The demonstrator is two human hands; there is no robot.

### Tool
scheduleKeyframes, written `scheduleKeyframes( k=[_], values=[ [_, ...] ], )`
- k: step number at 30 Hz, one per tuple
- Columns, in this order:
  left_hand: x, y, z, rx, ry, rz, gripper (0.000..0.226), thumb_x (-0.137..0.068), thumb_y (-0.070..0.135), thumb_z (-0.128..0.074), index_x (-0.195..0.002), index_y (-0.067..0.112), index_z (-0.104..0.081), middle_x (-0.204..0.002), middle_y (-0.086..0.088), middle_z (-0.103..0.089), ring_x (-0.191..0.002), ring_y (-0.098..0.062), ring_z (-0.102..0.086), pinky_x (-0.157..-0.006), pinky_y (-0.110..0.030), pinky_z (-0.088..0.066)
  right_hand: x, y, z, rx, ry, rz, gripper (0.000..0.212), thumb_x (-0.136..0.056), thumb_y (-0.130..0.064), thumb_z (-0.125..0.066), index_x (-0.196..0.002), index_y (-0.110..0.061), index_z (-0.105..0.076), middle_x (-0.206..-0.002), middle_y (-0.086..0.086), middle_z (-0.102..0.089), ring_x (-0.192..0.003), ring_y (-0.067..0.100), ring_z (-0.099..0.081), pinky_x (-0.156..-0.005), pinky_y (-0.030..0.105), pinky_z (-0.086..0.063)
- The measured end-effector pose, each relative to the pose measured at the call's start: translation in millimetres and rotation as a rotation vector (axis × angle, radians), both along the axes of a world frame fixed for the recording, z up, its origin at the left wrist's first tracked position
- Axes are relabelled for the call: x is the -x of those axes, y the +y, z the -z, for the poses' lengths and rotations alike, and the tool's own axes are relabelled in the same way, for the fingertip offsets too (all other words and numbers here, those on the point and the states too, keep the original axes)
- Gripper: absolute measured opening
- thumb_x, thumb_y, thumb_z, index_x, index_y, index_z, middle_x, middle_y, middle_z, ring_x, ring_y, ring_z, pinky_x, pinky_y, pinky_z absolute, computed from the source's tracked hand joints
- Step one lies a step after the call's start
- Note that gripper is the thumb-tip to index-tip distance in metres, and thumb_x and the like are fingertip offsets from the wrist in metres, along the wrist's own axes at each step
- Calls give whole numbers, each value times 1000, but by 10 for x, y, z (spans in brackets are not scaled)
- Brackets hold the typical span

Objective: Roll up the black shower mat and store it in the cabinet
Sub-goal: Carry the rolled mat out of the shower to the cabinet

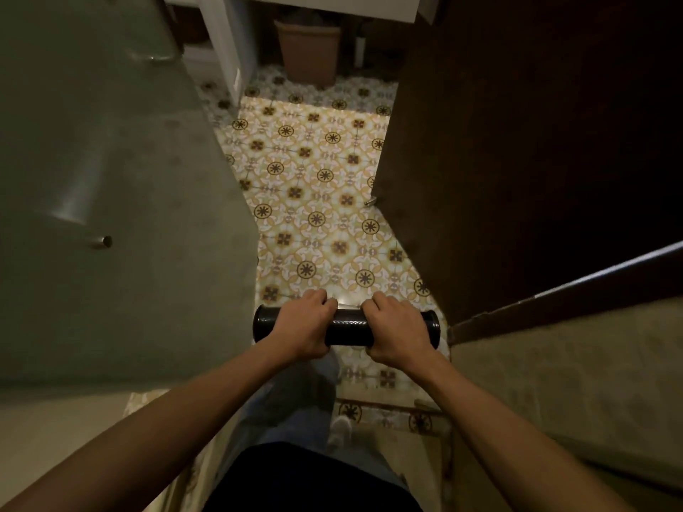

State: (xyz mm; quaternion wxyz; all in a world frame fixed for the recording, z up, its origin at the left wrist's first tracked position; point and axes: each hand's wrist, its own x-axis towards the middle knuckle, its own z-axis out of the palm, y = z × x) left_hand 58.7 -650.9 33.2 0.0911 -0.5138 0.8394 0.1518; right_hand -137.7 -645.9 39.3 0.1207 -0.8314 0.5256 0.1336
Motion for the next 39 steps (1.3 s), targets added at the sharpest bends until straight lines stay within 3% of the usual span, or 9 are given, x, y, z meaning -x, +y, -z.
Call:
scheduleKeyframes(
  k=[10, 13, 25, 30, 33, 39],
  values=[
    [78, -2449, 189, -38, 1, -4, 51, -69, 37, -73, -110, 16, -52, -108, -6, -53, -97, -26, -54, -61, -35, -39, 11, -2461, 138, -31, 43, -4, 52, -65, -33, -78, -108, -17, -55, -105, 4, -58, -91, 27, -60, -71, 39, -52],
    [-37, -3084, 116, -43, 30, -36, 50, -69, 37, -71, -110, 16, -52, -106, -5, -55, -97, -26, -55, -64, -37, -45, -74, -3161, 91, -42, 39, -31, 52, -64, -37, -77, -107, -19, -54, -102, 3, -61, -86, 27, -62, -69, 39, -54],
    [-772, -5490, 305, -38, 4, -140, 52, -69, 38, -71, -112, 18, -49, -103, -4, -59, -93, -26, -59, -62, -34, -38, -816, -5945, 276, -54, 39, -225, 59, -65, -44, -76, -114, -19, -54, -102, 4, -61, -88, 27, -63, -71, 39, -55],
    [-1124, -6511, 417, -73, 49, -315, 62, -71, 39, -71, -125, 19, -47, -106, -3, -61, -92, -25, -60, -64, -34, -44, -1255, -7298, 344, -110, 58, -360, 58, -65, -45, -76, -112, -18, -55, -99, 7, -60, -81, 28, -62, -62, 36, -48],
    [-1325, -7014, 409, -75, 35, -397, 60, -72, 38, -68, -124, 20, -45, -106, -2, -60, -90, -25, -59, -68, -37, -48, -1571, -7949, 301, -142, 76, -445, 55, -66, -44, -76, -109, -18, -55, -98, 7, -60, -80, 27, -61, -59, 34, -41],
    [-1930, -7780, 443, -28, 28, -584, 58, -72, 33, -71, -123, 17, -49, -113, -2, -59, -98, -26, -57, -79, -40, -46, -2382, -9080, 273, -143, 74, -601, 54, -68, -41, -76, -112, -16, -55, -100, 7, -59, -81, 28, -60, -60, 34, -39]
  ],
)
